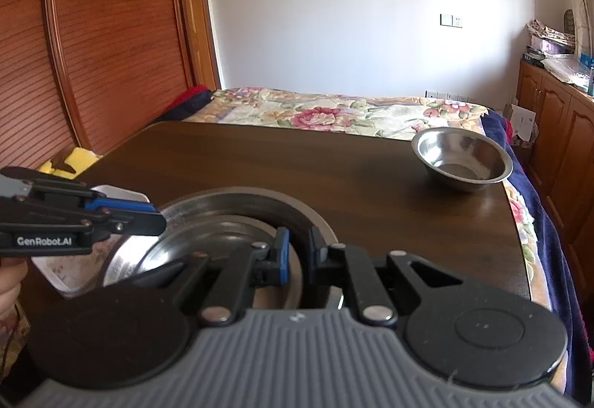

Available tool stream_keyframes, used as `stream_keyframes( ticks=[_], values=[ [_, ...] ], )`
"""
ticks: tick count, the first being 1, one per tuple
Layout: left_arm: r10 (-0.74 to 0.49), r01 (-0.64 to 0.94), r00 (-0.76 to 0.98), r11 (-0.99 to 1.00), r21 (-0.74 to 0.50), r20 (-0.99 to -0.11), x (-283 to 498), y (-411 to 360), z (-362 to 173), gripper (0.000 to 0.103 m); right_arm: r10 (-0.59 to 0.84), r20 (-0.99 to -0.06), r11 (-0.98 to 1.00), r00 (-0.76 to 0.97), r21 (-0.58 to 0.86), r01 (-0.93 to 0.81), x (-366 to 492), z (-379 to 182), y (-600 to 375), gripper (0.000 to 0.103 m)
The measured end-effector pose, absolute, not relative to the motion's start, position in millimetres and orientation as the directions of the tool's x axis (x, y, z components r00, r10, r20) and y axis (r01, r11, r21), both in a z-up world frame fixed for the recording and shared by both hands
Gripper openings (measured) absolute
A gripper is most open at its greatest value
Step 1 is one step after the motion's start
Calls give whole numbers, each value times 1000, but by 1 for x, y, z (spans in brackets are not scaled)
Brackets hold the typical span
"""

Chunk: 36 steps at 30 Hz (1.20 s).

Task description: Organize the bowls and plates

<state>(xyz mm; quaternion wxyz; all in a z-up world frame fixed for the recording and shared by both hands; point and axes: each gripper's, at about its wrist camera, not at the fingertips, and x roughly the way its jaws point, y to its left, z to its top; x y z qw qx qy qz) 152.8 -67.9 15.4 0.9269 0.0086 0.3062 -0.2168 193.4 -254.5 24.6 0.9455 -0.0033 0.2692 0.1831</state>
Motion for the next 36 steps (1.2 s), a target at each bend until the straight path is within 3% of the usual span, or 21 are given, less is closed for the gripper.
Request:
stream_keyframes(
  ticks=[10,16,18,20,25,28,29,30,32,36],
  values=[
    [-374,401,738,913,-80,-562,162,-72,24,13,326,-458,943,827,92,-321,194,33,-267,12],
    [-358,403,749,914,-47,-557,176,-81,31,20,310,-430,949,848,93,-300,206,38,-286,12],
    [-357,405,751,913,-40,-555,182,-86,35,26,302,-420,952,856,90,-292,211,40,-294,12],
    [-356,406,757,913,-33,-547,188,-90,38,45,292,-412,955,863,85,-283,215,41,-300,12],
    [-362,408,782,913,-23,-506,204,-103,50,82,261,-401,965,878,74,-253,230,42,-318,13],
    [-357,406,799,914,-4,-485,213,-112,57,93,242,-399,970,884,67,-235,239,40,-328,25],
    [-355,407,801,914,4,-482,217,-116,58,96,233,-398,972,887,61,-228,243,39,-330,38],
    [-353,407,804,913,11,-478,221,-119,60,98,226,-396,973,890,55,-222,246,38,-333,44],
    [-354,413,809,910,25,-469,228,-125,60,100,217,-398,975,891,51,-215,253,36,-338,46],
    [-375,434,794,901,14,-480,241,-134,58,100,194,-395,980,898,41,-194,263,32,-346,62]
  ],
)
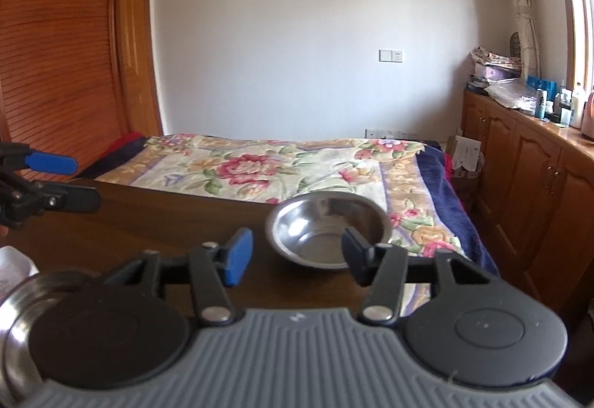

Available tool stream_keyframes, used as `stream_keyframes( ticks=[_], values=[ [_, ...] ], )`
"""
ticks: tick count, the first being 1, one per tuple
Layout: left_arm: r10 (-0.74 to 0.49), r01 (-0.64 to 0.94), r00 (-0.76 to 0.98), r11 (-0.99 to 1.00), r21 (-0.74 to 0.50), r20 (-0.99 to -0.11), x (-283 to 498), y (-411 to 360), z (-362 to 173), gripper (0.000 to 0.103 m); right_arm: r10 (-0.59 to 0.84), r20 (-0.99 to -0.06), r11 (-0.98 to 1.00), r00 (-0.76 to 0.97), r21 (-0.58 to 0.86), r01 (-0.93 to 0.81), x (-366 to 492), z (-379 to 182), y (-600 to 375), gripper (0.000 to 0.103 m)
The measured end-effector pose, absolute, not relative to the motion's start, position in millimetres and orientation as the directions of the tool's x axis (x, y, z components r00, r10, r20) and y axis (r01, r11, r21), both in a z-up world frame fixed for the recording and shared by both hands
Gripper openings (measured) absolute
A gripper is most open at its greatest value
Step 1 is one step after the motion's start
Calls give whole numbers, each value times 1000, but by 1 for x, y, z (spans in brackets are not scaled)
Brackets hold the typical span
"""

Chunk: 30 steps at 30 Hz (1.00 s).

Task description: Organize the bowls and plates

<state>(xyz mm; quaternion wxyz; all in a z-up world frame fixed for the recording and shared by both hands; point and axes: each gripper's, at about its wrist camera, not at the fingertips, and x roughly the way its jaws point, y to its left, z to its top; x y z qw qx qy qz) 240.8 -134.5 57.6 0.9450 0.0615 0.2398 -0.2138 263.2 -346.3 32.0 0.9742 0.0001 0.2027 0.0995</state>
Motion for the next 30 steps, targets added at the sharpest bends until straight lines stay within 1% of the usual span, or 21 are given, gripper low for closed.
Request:
stream_keyframes(
  ticks=[1,3,4,9,12,15,18,23,24,25,26,27,29,30],
  values=[
    [-380,439,789,899,10,-483,244,-136,57,101,189,-394,981,899,36,-191,265,31,-348,65],
    [-379,442,787,897,16,-487,248,-141,57,101,185,-398,981,899,26,-190,269,28,-351,79],
    [-375,440,789,898,22,-486,251,-144,58,101,185,-401,981,897,21,-193,273,27,-353,81],
    [-379,454,785,890,39,-490,265,-159,65,102,179,-411,983,894,34,-181,289,22,-365,82],
    [-392,471,772,881,36,-500,276,-168,67,102,161,-416,985,895,15,-170,295,18,-368,82],
    [-412,485,757,874,14,-508,291,-175,66,101,148,-422,988,894,16,-156,303,15,-373,82],
    [-433,492,738,870,-27,-518,307,-181,64,98,139,-425,989,894,21,-144,309,12,-378,82],
    [-451,518,707,855,-37,-545,332,-193,55,86,133,-437,991,889,36,-131,320,8,-383,82],
    [-456,524,699,851,-39,-551,337,-195,53,83,135,-441,991,887,45,-128,323,7,-384,80],
    [-461,531,689,846,-43,-559,341,-197,50,78,138,-445,990,885,58,-126,324,7,-385,79],
    [-465,538,677,842,-47,-571,345,-199,47,74,143,-448,990,882,69,-125,327,5,-387,75],
    [-468,546,664,836,-50,-583,349,-201,44,72,148,-454,989,879,80,-125,329,4,-389,69],
    [-470,562,641,826,-45,-607,357,-206,39,63,153,-466,988,872,104,-118,332,1,-391,63],
    [-470,571,633,820,-39,-616,359,-208,37,61,157,-470,986,869,116,-116,333,0,-393,60]
  ],
)
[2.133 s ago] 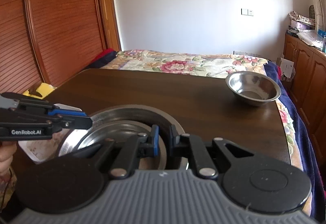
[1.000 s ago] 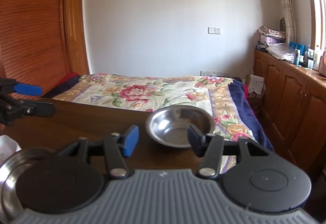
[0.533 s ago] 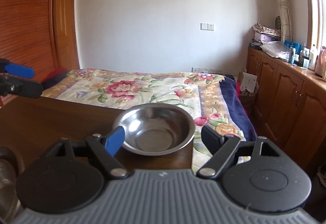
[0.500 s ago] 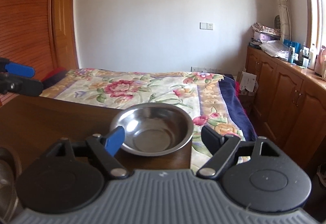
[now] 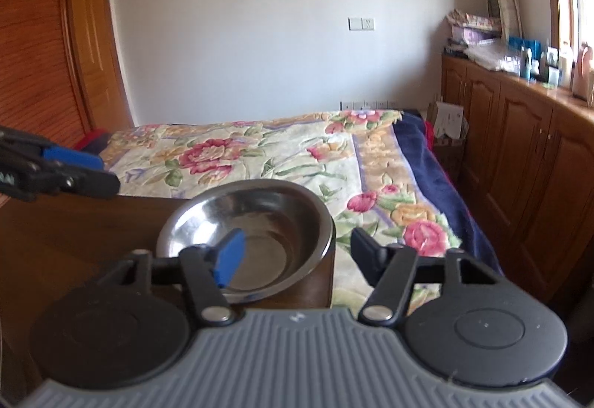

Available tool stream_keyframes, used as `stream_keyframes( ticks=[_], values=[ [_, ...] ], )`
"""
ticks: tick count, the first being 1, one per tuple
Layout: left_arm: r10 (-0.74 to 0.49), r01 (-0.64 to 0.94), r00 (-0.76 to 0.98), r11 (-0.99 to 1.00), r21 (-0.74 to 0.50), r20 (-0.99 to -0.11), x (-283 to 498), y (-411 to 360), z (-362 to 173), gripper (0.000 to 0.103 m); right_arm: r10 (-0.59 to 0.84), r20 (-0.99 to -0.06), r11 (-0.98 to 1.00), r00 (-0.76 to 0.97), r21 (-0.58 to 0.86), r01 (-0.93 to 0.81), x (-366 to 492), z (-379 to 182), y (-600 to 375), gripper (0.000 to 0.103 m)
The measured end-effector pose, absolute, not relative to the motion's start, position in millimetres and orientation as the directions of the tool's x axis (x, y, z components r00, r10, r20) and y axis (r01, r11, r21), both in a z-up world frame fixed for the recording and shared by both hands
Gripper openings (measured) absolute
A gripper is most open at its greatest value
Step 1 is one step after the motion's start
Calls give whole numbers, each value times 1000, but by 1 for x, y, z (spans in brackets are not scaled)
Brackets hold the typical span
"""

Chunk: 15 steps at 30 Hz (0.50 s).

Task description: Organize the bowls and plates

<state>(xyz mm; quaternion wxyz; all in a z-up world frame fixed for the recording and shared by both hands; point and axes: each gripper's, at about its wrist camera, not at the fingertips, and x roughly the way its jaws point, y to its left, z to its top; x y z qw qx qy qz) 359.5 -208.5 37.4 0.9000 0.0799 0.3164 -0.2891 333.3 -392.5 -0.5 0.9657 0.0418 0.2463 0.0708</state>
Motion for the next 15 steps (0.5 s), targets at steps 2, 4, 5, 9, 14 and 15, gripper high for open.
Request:
stream_keyframes(
  ticks=[2,4,5,9,14,15],
  values=[
    [-466,585,620,811,-25,-631,363,-214,33,59,167,-478,984,862,141,-113,334,-3,-395,56],
    [-470,599,606,801,-20,-641,365,-219,30,59,174,-484,981,858,162,-107,336,-5,-397,52],
    [-471,604,600,797,-20,-646,366,-220,28,59,176,-487,980,855,172,-104,336,-6,-398,51],
    [-450,596,577,803,-25,-682,377,-228,18,55,185,-495,976,849,192,-101,337,-8,-401,48],
    [-435,600,548,800,-27,-715,386,-235,7,52,195,-503,972,842,215,-97,339,-10,-402,43],
    [-435,598,545,801,-31,-717,389,-235,6,52,198,-504,971,841,218,-98,340,-11,-403,41]
  ],
)
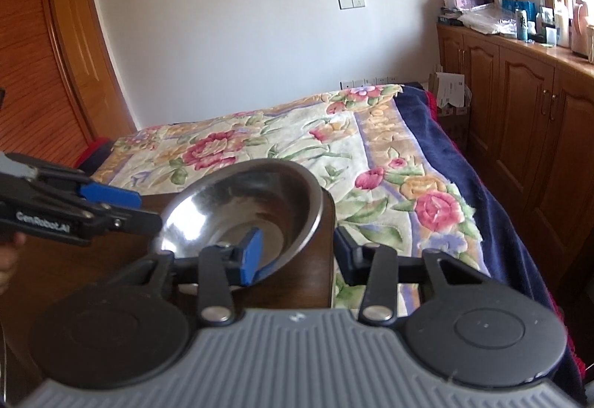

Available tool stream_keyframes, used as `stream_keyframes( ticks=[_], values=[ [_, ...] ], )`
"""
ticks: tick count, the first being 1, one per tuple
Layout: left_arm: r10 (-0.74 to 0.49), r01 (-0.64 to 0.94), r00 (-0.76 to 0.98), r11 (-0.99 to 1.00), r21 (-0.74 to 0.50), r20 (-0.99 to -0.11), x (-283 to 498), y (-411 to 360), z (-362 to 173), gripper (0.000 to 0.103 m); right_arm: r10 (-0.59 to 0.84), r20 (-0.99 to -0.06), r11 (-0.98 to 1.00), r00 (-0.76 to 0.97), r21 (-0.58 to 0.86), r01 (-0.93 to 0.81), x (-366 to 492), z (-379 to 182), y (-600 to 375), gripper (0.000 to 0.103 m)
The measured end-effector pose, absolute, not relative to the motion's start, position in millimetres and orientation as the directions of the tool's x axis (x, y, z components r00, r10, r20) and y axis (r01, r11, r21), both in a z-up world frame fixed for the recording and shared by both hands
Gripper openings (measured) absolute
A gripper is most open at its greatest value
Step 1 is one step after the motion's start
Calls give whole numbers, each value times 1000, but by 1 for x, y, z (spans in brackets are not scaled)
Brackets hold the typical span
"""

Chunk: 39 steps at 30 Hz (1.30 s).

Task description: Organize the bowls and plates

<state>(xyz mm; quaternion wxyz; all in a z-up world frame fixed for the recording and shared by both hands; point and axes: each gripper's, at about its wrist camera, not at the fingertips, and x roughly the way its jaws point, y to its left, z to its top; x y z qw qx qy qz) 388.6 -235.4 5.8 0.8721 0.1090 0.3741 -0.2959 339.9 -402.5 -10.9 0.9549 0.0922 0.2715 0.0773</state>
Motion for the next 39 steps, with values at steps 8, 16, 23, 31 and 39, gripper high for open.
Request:
stream_keyframes(
  ticks=[8,16,23,31,39],
  values=[
    [-456,597,505,798,-85,-732,392,-242,3,34,237,-505,957,830,269,-110,343,-14,-402,23],
    [-420,565,507,822,-78,-752,388,-245,3,19,270,-506,941,819,318,-114,344,-14,-402,19],
    [-424,563,513,823,-81,-746,379,-239,13,16,267,-511,938,817,333,-98,342,-12,-402,13],
    [-427,570,531,819,-64,-732,363,-229,29,16,279,-498,933,821,342,-110,334,0,-397,12],
    [-440,573,562,818,-54,-700,342,-213,54,16,274,-471,942,839,309,-134,321,22,-385,12]
  ],
)
